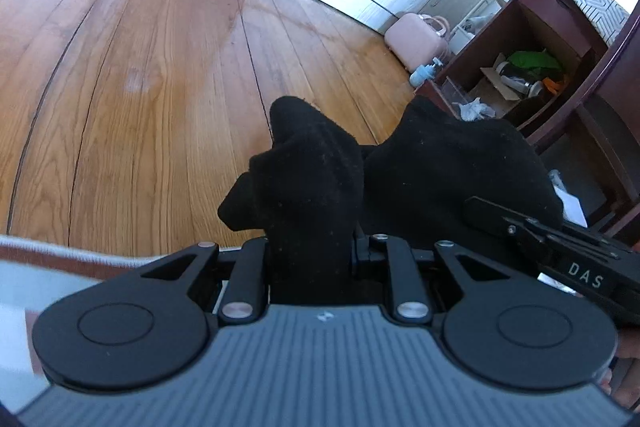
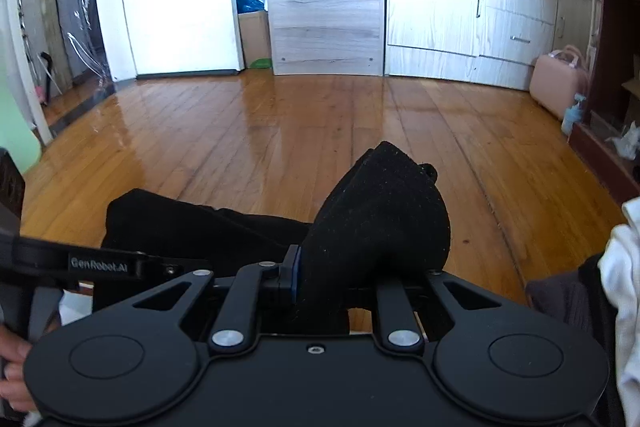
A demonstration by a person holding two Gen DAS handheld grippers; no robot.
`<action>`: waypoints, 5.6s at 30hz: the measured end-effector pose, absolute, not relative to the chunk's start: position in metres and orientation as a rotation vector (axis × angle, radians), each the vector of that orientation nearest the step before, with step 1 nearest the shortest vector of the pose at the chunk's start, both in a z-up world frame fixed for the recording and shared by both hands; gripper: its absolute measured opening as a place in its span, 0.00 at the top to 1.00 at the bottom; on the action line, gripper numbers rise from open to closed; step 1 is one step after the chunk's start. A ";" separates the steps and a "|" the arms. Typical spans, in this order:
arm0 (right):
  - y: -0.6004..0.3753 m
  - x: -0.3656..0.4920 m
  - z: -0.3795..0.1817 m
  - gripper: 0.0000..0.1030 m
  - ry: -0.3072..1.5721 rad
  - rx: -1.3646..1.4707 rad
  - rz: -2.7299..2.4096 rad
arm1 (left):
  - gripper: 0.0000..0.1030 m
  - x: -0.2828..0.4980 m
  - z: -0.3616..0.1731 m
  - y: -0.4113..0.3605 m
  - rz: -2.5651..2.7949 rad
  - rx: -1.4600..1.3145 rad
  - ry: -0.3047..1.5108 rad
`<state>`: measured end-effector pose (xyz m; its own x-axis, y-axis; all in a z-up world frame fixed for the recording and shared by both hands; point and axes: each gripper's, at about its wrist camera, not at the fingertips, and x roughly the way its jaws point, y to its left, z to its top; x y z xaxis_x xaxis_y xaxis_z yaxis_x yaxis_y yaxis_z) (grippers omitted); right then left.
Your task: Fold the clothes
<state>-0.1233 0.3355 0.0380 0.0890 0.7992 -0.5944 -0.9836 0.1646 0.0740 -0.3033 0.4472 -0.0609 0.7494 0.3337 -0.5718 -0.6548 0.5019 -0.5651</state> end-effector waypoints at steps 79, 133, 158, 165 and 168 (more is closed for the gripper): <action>0.019 0.311 0.043 0.86 0.543 0.606 1.011 | 0.61 0.149 0.053 0.345 0.240 -0.608 0.564; 0.064 0.190 0.076 0.11 0.412 -0.115 0.993 | 0.12 0.085 0.098 0.345 0.497 -0.334 0.683; -0.014 0.097 0.104 0.10 0.733 -0.253 0.763 | 0.00 0.021 0.116 0.175 0.364 -0.242 0.898; -0.046 0.087 0.113 0.08 0.742 -0.186 0.732 | 0.00 0.005 0.119 0.147 0.356 -0.273 0.891; -0.058 0.085 0.116 0.08 0.774 -0.170 0.738 | 0.00 0.001 0.120 0.139 0.351 -0.271 0.906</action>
<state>0.0855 -0.0580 0.1161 0.4816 0.5424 -0.6884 -0.6618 0.7400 0.1201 0.0011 0.1386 0.1197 0.5667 0.1815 -0.8037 -0.4066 0.9100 -0.0812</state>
